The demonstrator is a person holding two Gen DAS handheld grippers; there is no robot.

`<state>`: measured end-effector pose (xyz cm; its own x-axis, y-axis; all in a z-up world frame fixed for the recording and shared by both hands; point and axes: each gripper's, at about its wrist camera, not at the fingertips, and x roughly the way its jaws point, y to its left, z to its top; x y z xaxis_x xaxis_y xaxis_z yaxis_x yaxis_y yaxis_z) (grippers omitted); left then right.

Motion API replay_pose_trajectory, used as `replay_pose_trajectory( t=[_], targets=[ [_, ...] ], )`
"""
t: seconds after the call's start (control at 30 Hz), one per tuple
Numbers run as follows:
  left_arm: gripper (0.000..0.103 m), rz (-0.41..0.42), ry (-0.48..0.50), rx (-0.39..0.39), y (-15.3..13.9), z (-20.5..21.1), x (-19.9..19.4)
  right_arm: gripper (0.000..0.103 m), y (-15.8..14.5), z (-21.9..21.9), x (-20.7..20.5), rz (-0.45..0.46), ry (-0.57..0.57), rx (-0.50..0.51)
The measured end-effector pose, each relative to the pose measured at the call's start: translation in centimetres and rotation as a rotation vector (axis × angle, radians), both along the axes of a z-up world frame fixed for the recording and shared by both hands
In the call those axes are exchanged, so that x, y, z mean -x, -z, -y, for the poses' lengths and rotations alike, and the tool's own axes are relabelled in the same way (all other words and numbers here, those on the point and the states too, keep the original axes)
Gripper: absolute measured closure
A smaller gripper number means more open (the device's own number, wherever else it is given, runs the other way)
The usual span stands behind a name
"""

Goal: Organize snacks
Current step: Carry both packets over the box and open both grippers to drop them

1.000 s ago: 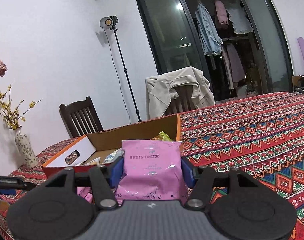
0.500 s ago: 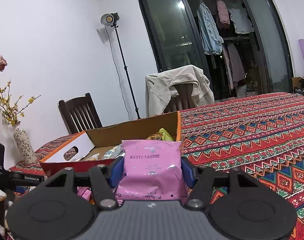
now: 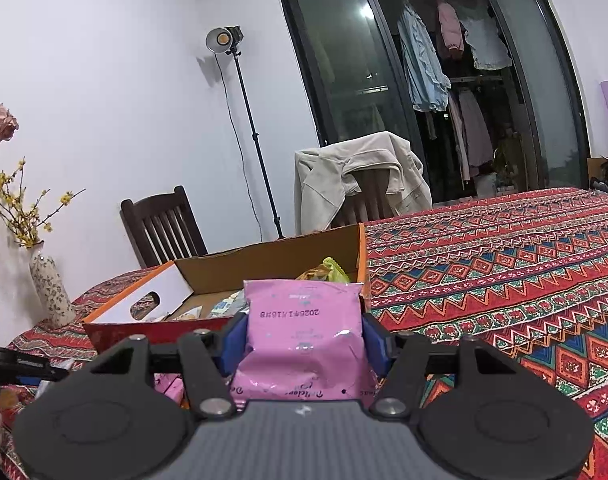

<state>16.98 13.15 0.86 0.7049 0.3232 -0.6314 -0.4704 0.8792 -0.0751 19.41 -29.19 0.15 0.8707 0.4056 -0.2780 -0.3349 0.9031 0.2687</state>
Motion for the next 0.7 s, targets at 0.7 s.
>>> replay_pose_trajectory(
  t=[0.7],
  targets=[
    [0.054, 0.228, 0.17, -0.054, -5.9, 5.0, 3.6, 0.043, -2.4, -0.5, 2.5, 0.089, -0.002, 0.036]
  ],
)
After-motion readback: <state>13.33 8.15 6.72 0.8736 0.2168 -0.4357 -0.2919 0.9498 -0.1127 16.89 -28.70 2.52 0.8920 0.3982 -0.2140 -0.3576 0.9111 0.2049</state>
